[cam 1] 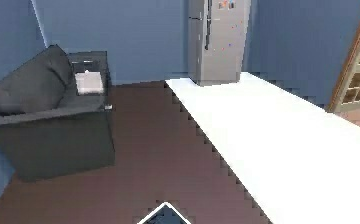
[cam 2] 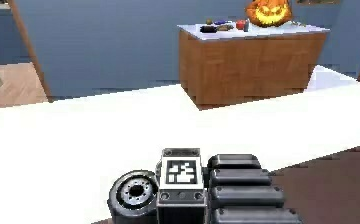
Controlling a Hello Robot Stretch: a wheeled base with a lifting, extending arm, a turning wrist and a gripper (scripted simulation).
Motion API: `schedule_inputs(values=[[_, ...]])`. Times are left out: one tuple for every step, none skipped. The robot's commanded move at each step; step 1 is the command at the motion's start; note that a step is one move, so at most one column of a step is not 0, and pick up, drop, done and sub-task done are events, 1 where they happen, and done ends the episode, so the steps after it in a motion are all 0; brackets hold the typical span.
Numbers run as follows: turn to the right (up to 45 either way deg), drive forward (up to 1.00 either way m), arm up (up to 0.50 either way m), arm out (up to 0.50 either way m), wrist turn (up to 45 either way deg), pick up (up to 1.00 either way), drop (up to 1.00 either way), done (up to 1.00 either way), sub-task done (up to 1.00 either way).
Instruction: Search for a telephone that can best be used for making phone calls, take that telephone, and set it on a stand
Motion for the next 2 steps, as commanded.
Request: schedule_inputs(values=[[-30.0,0.00,0.00,0.00,0.0,0.00,0.00,0.00,0.00],[-3.0,0.00,0.00,0.00,0.0,0.00,0.00,0.00,0.00]])
